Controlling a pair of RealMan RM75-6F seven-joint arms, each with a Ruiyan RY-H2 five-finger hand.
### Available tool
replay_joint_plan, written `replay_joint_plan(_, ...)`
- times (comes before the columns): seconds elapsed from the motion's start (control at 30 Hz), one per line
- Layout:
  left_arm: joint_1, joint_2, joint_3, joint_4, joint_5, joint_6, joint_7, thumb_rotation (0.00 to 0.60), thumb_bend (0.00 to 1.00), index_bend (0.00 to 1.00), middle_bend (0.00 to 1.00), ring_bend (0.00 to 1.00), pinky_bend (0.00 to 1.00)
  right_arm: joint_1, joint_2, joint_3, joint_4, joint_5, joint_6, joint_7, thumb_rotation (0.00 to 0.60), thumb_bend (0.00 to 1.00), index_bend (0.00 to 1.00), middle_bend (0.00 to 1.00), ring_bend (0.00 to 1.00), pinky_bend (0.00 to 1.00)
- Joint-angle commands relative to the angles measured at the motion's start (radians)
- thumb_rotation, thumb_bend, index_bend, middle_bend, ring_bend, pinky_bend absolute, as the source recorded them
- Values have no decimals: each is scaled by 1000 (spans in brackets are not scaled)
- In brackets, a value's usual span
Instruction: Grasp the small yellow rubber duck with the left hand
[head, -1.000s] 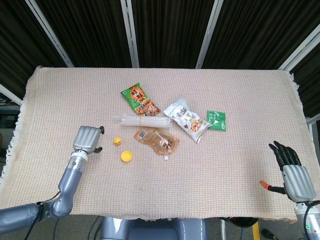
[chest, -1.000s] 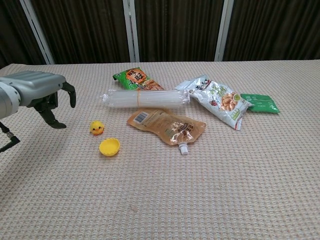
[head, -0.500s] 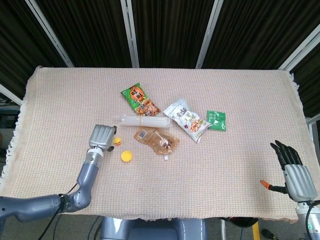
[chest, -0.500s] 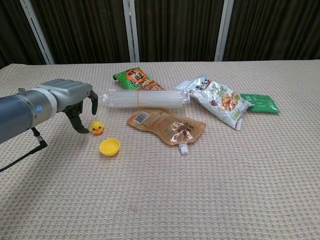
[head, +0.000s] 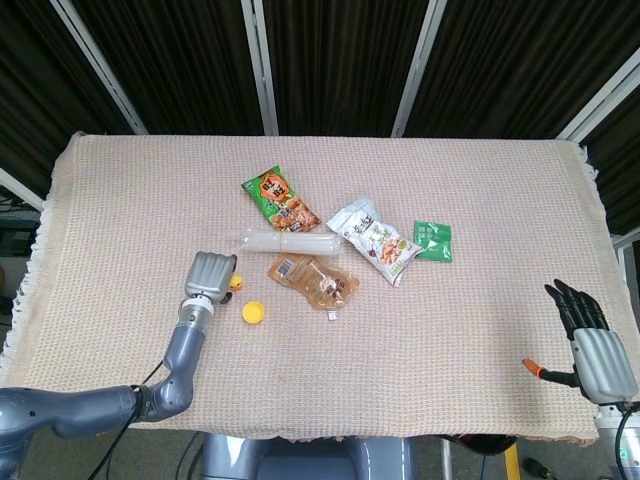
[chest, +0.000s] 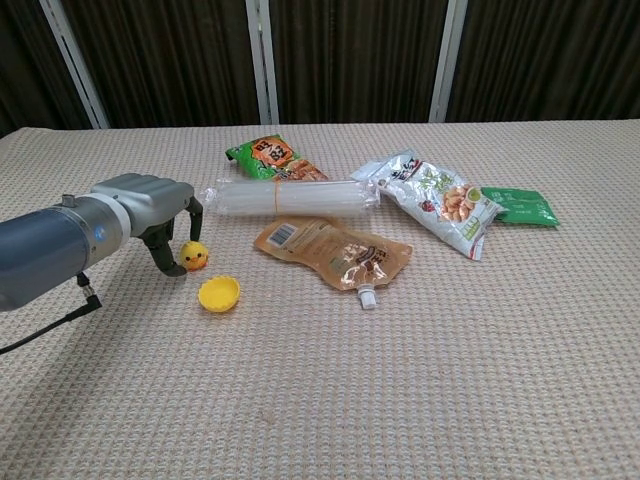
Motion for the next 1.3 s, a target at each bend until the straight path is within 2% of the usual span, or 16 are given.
replay_joint_plan(0.03, -6, -15, 5, 20, -3, -6, -21, 600, 245, 394, 999, 882, 770, -1, -1, 0, 0, -1, 2, 3, 600, 11, 42, 0, 0, 0)
replay_joint_plan(0.13, -7, -18, 8, 24, -1, -7, -33, 600, 297, 414, 998, 882, 770, -1, -1, 0, 2, -2, 2, 3, 600, 11, 42, 0, 0, 0)
replay_joint_plan(0.27, -7, -18, 11, 24, 5, -8, -46, 600, 415, 469, 1000, 883, 771, -1, -1, -1, 2, -3, 2, 3, 600, 11, 42, 0, 0, 0)
replay_joint_plan(0.37, -5, -14, 13, 17, 18, -5, -64, 600, 449, 485, 1000, 882, 770, -1, -1, 0, 2, -3, 3, 4, 600, 11, 42, 0, 0, 0)
replay_joint_plan(0.6, 4, 30, 23, -56, 70, 18, -97, 600, 451, 483, 1000, 882, 770, 0, -3, 0, 2, -1, 1, 0, 600, 12, 42, 0, 0, 0)
replay_joint_plan(0.83, 20, 108, 45, -203, 127, 33, -121, 600, 450, 485, 1000, 883, 770, -1, -4, 2, 2, 3, 2, -7, 600, 11, 43, 0, 0, 0)
replay_joint_plan(1.03, 34, 162, 100, -310, 167, 28, -124, 600, 449, 494, 999, 882, 770, -1, -6, 4, 1, 10, 0, -13, 600, 11, 42, 0, 0, 0)
replay_joint_plan(1.3, 51, 198, 154, -362, 177, 33, -129, 600, 447, 494, 999, 882, 770, -4, -8, 7, 1, 14, 4, -17, 600, 11, 42, 0, 0, 0)
